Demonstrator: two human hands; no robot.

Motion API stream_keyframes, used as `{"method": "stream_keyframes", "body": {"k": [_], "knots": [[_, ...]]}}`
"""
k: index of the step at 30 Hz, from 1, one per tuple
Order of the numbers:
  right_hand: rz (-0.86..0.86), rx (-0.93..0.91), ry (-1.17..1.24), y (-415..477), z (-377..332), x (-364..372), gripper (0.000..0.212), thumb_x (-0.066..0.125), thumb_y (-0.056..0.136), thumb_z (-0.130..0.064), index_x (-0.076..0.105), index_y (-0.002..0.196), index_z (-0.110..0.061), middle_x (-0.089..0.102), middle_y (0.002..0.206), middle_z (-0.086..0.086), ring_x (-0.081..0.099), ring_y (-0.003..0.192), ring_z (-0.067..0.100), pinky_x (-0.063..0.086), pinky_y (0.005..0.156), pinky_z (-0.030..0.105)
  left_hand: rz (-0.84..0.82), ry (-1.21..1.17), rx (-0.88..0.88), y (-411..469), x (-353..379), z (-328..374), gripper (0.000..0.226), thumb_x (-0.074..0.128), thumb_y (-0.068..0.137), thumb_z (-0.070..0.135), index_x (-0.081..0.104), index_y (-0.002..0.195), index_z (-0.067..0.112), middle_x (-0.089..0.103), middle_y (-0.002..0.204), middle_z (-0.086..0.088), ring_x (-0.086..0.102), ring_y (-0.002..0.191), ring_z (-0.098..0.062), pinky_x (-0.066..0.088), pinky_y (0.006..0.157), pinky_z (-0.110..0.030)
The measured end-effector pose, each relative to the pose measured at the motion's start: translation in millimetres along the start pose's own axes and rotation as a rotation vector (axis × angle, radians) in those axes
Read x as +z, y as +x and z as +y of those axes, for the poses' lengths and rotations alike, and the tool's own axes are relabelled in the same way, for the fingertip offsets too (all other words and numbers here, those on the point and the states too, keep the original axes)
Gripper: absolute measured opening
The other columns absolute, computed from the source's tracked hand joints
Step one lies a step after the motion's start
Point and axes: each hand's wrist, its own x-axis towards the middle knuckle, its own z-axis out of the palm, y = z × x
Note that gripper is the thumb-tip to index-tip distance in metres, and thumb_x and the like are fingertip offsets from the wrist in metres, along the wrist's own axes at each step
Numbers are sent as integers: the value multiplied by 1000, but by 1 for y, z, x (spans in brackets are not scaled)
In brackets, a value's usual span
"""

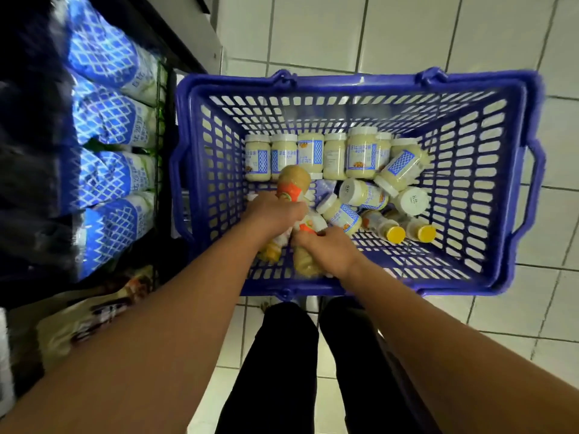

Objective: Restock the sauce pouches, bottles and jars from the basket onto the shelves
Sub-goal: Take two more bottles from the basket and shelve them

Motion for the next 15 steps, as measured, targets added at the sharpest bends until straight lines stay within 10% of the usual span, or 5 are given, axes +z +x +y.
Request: {"method": "stream_keyframes", "body": {"k": [5,10,15], "knots": [[53,-25,345,-74,-10,-23,38,70,62,-34,64,92,-12,67,72,-1,64,60,13,52,58,28,-99,-319,124,-65,-7,28,30,65,45,35,68,65,13,66,72,-16,65,72,-33,55,79,-61],[138,-132,526,-161,-36,-51,58,75,59,-30,56,112,-14,71,98,9,71,82,22,61,76,47,-81,-469,187,-151,-15,56,18,69,60,30,66,68,14,59,65,-14,55,57,-24,47,59,-39],[192,-300,523,-257,-73,-73,59,75,59,-43,58,109,-16,73,77,-13,71,75,9,60,69,35,-26,-585,230,-249,-32,84,31,67,80,47,63,85,16,67,76,-17,61,57,-24,53,55,-37]]}}
